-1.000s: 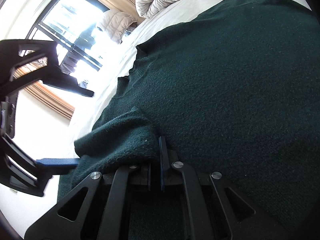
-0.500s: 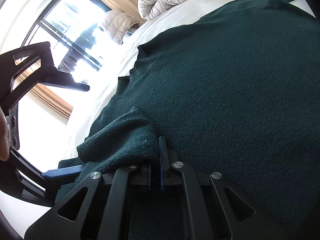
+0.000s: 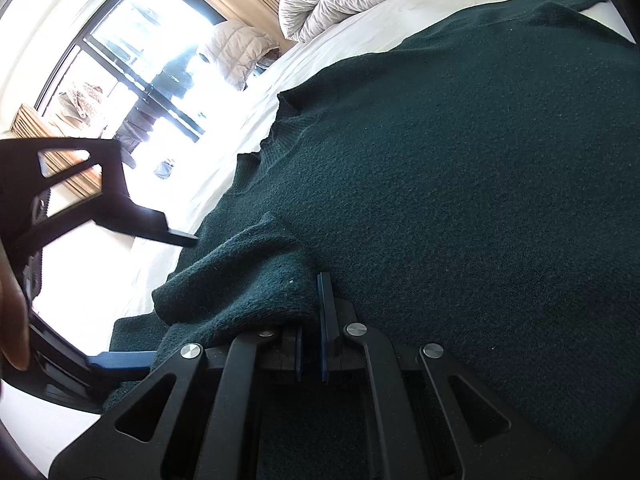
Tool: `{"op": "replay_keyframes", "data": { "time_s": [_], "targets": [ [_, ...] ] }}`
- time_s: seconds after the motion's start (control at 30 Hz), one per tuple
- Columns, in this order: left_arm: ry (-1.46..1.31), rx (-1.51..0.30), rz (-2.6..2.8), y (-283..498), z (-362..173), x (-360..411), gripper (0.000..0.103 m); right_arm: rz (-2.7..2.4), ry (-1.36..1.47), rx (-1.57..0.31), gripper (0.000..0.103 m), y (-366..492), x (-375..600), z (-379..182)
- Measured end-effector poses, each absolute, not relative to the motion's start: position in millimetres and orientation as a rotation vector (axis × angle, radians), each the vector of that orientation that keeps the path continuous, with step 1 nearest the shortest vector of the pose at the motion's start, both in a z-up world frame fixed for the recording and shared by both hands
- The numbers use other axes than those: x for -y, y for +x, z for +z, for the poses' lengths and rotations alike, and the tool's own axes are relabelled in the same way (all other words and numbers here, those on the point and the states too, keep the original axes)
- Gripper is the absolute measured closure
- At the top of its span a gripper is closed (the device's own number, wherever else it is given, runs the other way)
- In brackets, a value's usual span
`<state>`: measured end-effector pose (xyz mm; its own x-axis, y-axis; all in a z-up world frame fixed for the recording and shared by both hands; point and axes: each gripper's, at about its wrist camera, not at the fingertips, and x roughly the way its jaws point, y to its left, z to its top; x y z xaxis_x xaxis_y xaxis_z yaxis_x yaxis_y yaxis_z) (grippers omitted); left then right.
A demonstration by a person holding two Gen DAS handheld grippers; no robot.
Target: Fold small clothes
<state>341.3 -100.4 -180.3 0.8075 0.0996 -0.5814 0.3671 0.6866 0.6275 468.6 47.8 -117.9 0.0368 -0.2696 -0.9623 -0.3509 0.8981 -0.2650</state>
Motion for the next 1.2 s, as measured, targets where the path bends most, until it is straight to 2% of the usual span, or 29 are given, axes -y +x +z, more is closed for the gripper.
{"op": "replay_keyframes", "data": {
  "time_s": [0.17,0.23,0.3,0.33,0.87,0.93,1.2],
  "targets": [
    [0.807,-0.630,-0.163,340.3,-180.5,100.3,0.100,0.046,-0.477,-1.544,0.044,470.9,-48.0,-122.2],
    [0.804,-0.629,-0.164,339.9,-180.5,100.1,0.100,0.057,-0.464,-1.536,0.071,472.8,-45.2,-119.1],
    [0.801,-0.627,-0.164,339.6,-180.2,100.0,0.100,0.058,-0.463,-1.515,0.087,472.2,-43.7,-113.3],
    [0.800,-0.626,-0.165,339.5,-180.0,99.9,0.100,0.068,-0.445,-1.507,0.089,473.3,-39.5,-107.0],
    [0.835,-0.575,-0.104,355.4,-157.7,119.5,0.100,0.217,-0.083,-1.263,0.092,500.0,101.2,-15.0],
    [0.841,-0.564,-0.100,357.5,-155.6,124.9,0.096,0.239,-0.040,-1.248,0.092,503.4,129.4,-17.7],
    [0.723,-0.670,-0.189,317.3,-144.6,92.3,0.096,0.232,0.186,-1.228,0.092,514.2,215.2,-48.9]
  ]
}}
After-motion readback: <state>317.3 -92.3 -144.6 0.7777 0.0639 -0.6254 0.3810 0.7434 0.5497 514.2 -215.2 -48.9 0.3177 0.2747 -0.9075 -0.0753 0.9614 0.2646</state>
